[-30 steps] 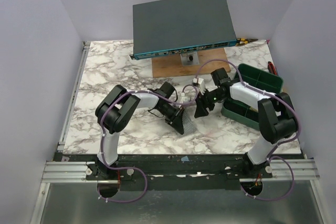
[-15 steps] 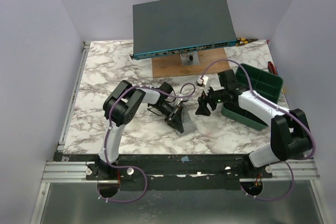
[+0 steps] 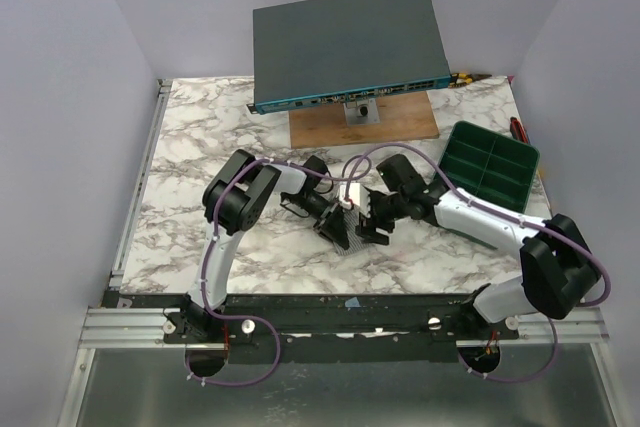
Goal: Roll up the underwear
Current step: Roll the underwear to the center of the board.
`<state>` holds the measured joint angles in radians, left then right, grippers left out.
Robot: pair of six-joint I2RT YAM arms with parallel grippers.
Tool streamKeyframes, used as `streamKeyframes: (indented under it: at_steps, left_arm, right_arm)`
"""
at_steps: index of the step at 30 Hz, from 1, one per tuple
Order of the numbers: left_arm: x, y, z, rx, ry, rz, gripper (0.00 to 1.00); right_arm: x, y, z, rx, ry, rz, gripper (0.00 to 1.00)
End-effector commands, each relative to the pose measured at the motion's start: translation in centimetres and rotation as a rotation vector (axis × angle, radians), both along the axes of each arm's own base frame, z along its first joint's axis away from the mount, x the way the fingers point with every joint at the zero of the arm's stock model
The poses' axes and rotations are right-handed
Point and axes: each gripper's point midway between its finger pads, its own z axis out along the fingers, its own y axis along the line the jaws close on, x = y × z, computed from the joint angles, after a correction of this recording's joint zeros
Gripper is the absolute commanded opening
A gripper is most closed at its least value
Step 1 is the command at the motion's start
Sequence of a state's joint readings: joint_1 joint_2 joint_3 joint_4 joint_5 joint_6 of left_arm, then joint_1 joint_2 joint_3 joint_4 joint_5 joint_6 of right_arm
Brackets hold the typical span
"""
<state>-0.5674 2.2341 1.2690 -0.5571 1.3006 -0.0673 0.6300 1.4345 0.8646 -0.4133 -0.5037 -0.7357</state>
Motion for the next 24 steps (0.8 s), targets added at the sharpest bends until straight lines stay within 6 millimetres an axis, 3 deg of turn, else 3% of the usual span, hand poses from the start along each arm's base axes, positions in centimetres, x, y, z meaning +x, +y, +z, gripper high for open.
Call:
streamKeyframes:
  at_steps: [1, 5, 24]
  left_arm:
    - [-0.5, 1.4, -3.7, 0.125, 0.071, 0.013, 0.11]
    - [-0.5, 1.5, -3.6, 0.123, 0.078, 0.016, 0.11]
    - [-0.5, 1.5, -3.4, 0.111, 0.115, 0.016, 0.09]
  right_arm:
    - [-0.9, -0.9, -0.7, -0.108, -0.051, 0.053, 0.75]
    - [-2.0, -0.8, -1.2, -0.169, -0.065, 0.099, 0.75]
    - [-2.4, 0.3, -4.2, -0.225, -0.135, 0.153, 0.69]
